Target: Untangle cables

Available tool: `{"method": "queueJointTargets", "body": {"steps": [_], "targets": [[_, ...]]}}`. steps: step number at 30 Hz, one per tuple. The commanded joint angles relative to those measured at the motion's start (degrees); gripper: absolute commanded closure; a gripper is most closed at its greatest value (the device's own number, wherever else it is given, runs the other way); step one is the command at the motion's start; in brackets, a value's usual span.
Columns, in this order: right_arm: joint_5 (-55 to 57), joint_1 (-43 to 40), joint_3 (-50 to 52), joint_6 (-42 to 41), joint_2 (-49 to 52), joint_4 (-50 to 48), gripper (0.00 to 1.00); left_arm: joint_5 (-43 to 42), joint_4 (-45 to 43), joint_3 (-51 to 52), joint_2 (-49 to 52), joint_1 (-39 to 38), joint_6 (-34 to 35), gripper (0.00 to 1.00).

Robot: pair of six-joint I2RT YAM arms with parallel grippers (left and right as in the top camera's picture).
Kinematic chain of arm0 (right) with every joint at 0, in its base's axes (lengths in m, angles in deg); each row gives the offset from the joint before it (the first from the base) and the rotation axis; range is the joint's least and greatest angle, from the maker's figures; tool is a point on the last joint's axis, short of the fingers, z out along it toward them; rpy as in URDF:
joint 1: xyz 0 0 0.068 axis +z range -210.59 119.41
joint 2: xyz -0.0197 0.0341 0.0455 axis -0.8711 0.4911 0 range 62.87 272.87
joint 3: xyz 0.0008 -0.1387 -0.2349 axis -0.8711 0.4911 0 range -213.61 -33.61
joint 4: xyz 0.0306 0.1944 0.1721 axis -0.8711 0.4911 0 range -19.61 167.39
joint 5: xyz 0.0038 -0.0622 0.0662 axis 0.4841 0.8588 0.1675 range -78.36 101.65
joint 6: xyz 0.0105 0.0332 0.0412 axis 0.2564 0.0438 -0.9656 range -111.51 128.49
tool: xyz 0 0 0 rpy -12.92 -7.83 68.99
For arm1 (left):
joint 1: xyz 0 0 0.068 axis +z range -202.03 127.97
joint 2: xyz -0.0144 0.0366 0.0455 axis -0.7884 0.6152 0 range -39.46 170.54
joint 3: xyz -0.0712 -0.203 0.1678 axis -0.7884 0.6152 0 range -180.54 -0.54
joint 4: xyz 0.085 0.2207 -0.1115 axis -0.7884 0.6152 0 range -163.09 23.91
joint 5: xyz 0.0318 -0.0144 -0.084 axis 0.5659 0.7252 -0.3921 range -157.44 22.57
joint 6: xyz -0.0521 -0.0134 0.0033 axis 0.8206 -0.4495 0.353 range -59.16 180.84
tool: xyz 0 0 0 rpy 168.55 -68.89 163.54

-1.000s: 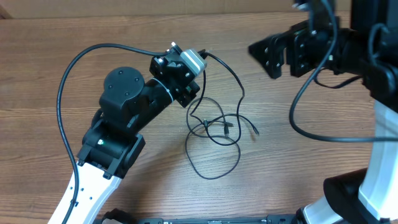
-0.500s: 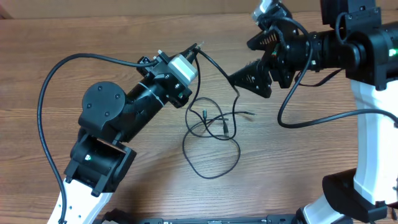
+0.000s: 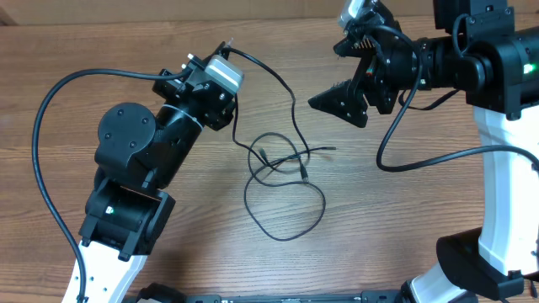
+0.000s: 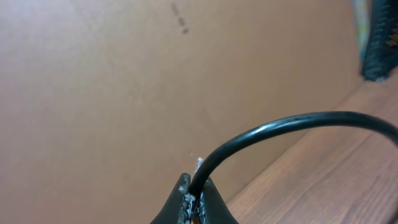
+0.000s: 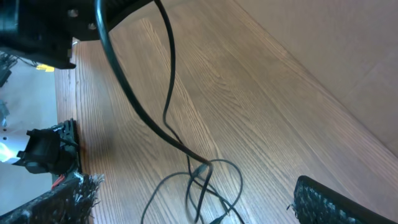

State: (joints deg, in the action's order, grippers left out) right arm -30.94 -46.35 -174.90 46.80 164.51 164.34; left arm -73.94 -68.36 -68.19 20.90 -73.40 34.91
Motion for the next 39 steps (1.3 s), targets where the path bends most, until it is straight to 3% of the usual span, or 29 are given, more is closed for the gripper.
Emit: {"method": "queueJointTargets", "body": {"steps": [1, 7, 11, 14, 21, 28, 30, 39], "targets": [[-1.03, 0.00, 0.07, 1.29, 0.17, -0.39, 0.00, -6.91, -0.68, -0.76, -0.90, 0.07, -0.87, 0.96], [-3.67, 0.00, 0.09, 3.61, 0.46, -0.20, 0.00, -26.88, -6.16, -0.76, -0.90, 0.09, -0.85, 0.96], [-5.90, 0.00, 0.33, 3.82, 0.74, -0.13, 0.00, -34.36, -11.45, -0.76, -0.87, 0.09, -0.57, 0.96], [-9.18, 0.00, 0.35, 3.82, 0.96, -0.15, 0.00, -35.50, -12.92, -0.76, -0.85, 0.09, -0.59, 0.96], [-10.25, -0.02, 0.35, 3.78, 1.14, 0.07, 0.00, -27.19, -12.26, -0.76, -0.42, 0.09, 3.26, 0.96], [-7.54, -0.13, 0.35, 3.78, 1.14, 3.08, 0.00, 2.05, -11.23, -0.76, -0.42, 0.09, 20.22, 0.96], [-7.43, -0.11, 0.35, 3.80, 1.14, 3.08, 0.00, 4.76, -10.49, -0.76, -0.42, 0.09, 23.71, 0.96], [-14.97, 0.02, 0.35, 5.99, 1.14, 2.27, 0.00, -4.85, -8.87, -0.76, -0.04, 0.07, 24.68, 0.96]]}}
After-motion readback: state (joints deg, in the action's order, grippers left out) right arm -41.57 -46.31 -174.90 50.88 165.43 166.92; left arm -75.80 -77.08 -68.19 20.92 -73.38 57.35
